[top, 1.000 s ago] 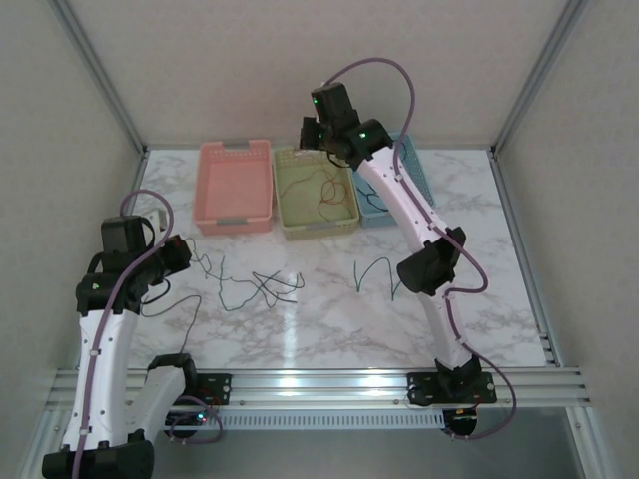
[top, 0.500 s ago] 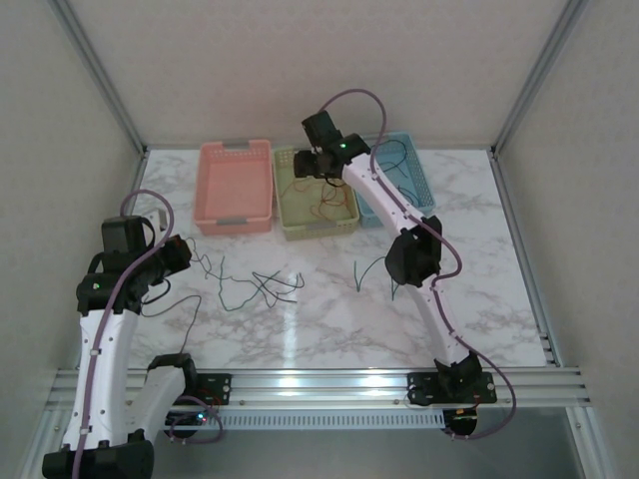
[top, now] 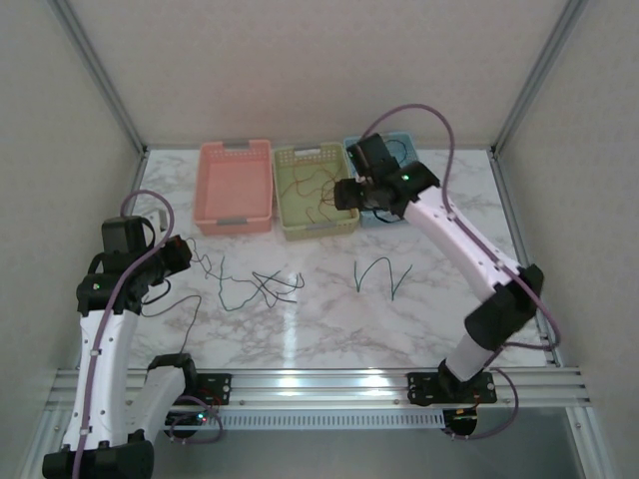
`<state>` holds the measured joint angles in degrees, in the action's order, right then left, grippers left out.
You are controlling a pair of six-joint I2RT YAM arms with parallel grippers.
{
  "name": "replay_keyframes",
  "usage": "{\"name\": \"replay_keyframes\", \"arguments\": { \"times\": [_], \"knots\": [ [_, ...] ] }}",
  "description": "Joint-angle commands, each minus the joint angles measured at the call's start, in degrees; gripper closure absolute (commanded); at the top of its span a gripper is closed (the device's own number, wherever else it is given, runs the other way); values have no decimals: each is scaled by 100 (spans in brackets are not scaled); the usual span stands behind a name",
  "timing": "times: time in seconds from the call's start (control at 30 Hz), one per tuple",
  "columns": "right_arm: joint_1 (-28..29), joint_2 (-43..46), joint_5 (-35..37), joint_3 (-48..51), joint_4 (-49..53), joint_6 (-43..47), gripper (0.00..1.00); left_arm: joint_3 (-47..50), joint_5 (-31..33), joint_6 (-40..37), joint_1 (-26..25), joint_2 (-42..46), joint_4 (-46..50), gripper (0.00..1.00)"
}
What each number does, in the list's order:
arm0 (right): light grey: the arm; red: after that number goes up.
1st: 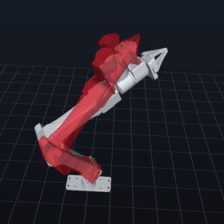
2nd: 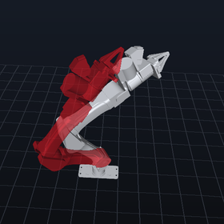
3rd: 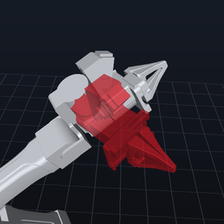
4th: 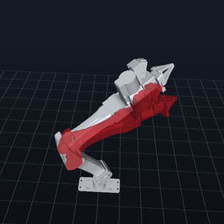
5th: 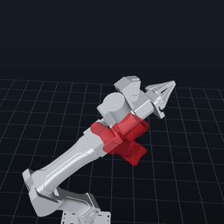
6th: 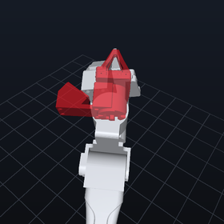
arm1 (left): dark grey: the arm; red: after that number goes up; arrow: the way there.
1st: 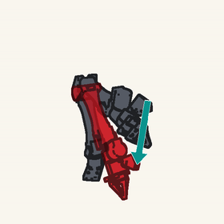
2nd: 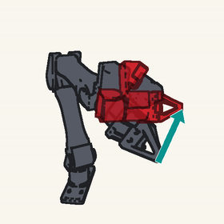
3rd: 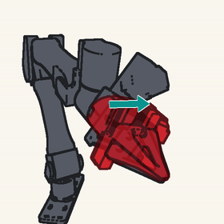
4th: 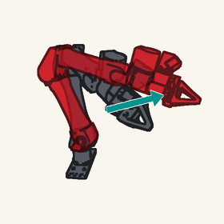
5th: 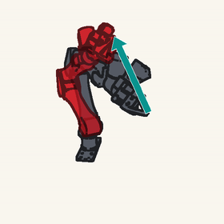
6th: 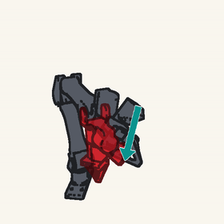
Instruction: Untangle the cables
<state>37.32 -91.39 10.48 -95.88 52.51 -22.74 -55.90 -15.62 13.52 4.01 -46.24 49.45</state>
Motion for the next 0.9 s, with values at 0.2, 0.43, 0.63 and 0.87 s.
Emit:
{"name": "replay_keyframes", "arguments": {
  "times": [0.2,0.43,0.63,0.87],
  "knots": [
    [13,1473,22,2444,111,-601,42,99,-145,54,56,150,-93,100],
    [-124,1469,458,3213,70,-418,40,101,-162,63,57,141,-94,100],
    [-227,1633,276,3899,-310,-556,48,97,-163,63,56,133,-94,100],
    [-266,1148,130,4107,-915,-547,54,95,-145,63,56,122,-84,100]
  ]
}}
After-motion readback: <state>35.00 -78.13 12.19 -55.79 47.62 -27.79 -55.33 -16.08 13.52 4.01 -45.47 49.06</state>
